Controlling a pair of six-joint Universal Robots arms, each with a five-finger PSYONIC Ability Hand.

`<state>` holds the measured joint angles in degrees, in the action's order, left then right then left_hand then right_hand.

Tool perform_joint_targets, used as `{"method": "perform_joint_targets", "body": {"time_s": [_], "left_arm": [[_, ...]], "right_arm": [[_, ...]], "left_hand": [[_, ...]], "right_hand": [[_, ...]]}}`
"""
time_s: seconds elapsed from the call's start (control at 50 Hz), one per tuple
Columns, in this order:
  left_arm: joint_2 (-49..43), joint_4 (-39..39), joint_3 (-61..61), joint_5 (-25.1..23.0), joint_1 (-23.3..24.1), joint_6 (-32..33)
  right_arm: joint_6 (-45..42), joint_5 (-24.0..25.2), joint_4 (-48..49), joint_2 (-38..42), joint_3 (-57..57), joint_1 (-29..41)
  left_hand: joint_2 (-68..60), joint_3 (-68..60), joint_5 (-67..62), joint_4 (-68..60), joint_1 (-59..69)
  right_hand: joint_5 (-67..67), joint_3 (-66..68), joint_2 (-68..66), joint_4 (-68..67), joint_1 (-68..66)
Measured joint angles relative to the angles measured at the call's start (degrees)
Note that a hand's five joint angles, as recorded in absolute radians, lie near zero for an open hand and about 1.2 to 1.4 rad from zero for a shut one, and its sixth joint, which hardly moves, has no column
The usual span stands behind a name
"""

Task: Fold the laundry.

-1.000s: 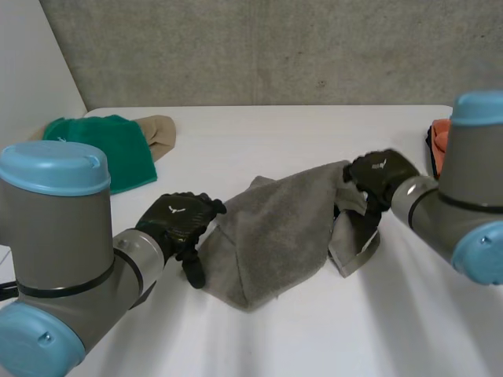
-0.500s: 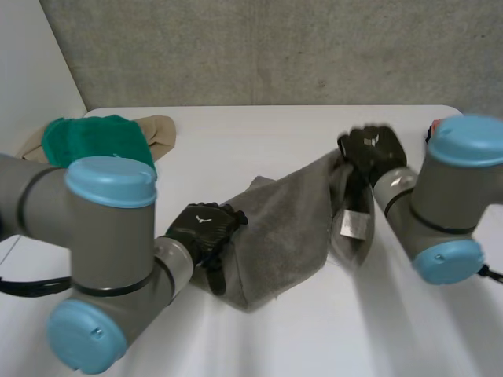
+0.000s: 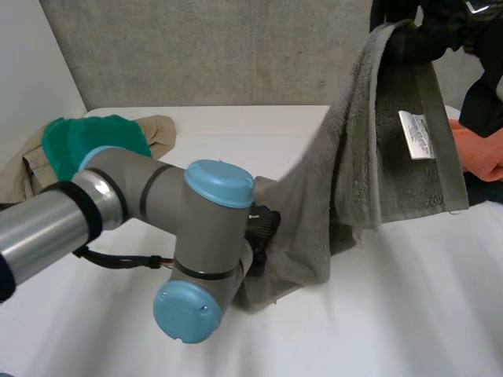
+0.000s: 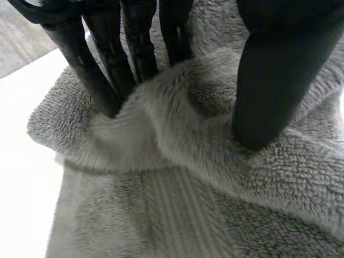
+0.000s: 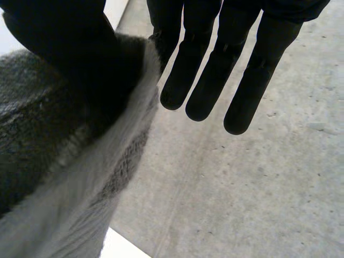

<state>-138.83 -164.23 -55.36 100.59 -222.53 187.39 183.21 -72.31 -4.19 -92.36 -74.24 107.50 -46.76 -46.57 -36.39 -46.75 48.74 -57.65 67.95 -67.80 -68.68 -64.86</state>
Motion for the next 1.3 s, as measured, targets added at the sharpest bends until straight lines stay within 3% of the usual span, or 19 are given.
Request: {"method": "perform_joint_targets", "body": {"time_s": [0.06, 0.16, 0.24, 0.3, 0.44, 0.52, 0.62, 0.64, 0.7, 0.78, 0.84, 0.88, 0.9, 1.0, 1.18, 1.3], "left_arm": [[-0.87, 0.76, 1.32, 2.11, 0.15, -0.06], [2.13, -0.28, 1.78, 8.89, -1.97, 0.06], [7.69, -2.59, 0.3, 11.05, -5.35, 0.85], [11.18, -3.64, -0.99, 9.9, -7.41, 2.1], [18.32, -4.86, -4.23, 0.73, -12.1, 9.17], [16.48, -4.41, -3.5, -1.6, -12.65, 11.62], [9.77, -3.62, 0.62, -0.82, -12.32, 12.44], [8.03, -3.55, 2.05, -0.5, -12.21, 12.52], [2.04, -3.12, 7.6, 0.51, -11.9, 12.96], [-4.02, -2.35, 15.29, 1.52, -11.81, 13.72], [-5.65, -1.41, 19.22, 2.17, -11.95, 13.86], [-5.67, -1.3, 19.52, 2.25, -11.98, 13.85], [-4.77, 0.0, 21.07, 2.99, -12.23, 13.44], [-0.96, 1.32, 19.23, 3.69, -12.71, 12.14], [17.99, 2.36, -1.88, 2.76, -16.23, 4.33], [26.01, 2.44, -16.67, -0.05, -19.58, -0.73]], "right_arm": [[0.25, 0.19, 0.18, 0.57, 0.15, -1.59], [-1.28, 0.28, 0.57, 2.71, 0.35, -4.1], [-4.51, 0.49, 0.57, 6.21, 0.69, -6.12], [-6.31, 0.57, 0.51, 8.37, 0.83, -6.82], [-13.45, 0.84, 1.0, 20.69, 1.81, -7.88], [-17.02, 0.92, 3.0, 29.53, 4.22, -7.6], [-20.56, 0.46, 6.01, 39.87, 9.54, -7.49], [-21.04, 0.2, 6.45, 41.63, 10.8, -7.51], [-22.18, -1.64, 7.52, 47.39, 15.63, -7.54], [-22.5, -6.18, 7.88, 51.77, 20.62, -7.22], [-22.48, -9.78, 7.68, 52.49, 22.42, -6.7], [-22.48, -10.58, 7.58, 52.4, 22.63, -6.56], [-22.73, -13.37, 6.77, 50.99, 22.62, -5.89], [-24.49, -15.09, 4.74, 46.96, 20.09, -5.17], [-36.06, -14.03, -1.33, 30.05, 2.14, -4.04], [-40.14, -11.32, -2.05, 22.36, -9.55, -3.09]], "left_hand": [[-19.28, -18.86, -18.19, -18.85, 17.44], [-21.53, -20.94, -19.4, -21.39, 17.51], [-21.53, -20.94, -19.4, -21.39, 17.51], [-21.53, -20.94, -19.4, -21.39, 17.51], [-21.53, -20.94, -19.4, -21.39, 17.51], [-21.65, -21.27, -19.4, -21.64, 17.46], [-21.65, -21.27, -19.4, -21.64, 17.46], [-21.65, -21.27, -19.4, -21.63, 17.46], [-16.4, -16.97, -17.09, -16.86, 14.73], [0.81, -0.42, -0.56, -0.08, -4.13], [21.43, 20.95, 21.22, 21.72, -26.97], [21.43, 20.95, 21.22, 21.72, -26.97], [34.73, 34.36, 33.59, 35.11, -37.79], [35.12, 34.55, 33.59, 35.37, -37.78], [35.12, 34.55, 33.59, 35.37, -37.78], [35.08, 34.53, 33.57, 35.35, -37.73]], "right_hand": [[0.0, 0.0, 0.0, 0.0, -0.25], [0.0, 0.0, 0.0, 0.0, -0.25], [0.0, 0.0, 0.0, 0.0, -0.25], [0.0, 0.0, 0.0, 0.0, -0.25], [0.0, 0.0, 0.0, -0.01, -0.25], [0.0, 0.0, 0.0, -0.02, -0.25], [0.0, 0.23, 0.0, -0.03, -0.25], [1.75, -2.16, 2.27, 1.97, 1.1], [25.17, -24.89, 25.56, 25.35, 22.56], [51.61, -50.94, 51.81, 51.8, 48.77], [54.75, -55.62, 55.6, 55.79, 51.65], [54.72, -55.83, 55.73, 56.07, 51.64], [54.75, -55.89, 55.73, 56.18, 51.64], [54.75, -55.89, 55.73, 56.18, 51.65], [54.42, -55.47, 55.41, 55.97, 51.39], [42.33, -43.06, 42.88, 43.91, 39.53]]}}
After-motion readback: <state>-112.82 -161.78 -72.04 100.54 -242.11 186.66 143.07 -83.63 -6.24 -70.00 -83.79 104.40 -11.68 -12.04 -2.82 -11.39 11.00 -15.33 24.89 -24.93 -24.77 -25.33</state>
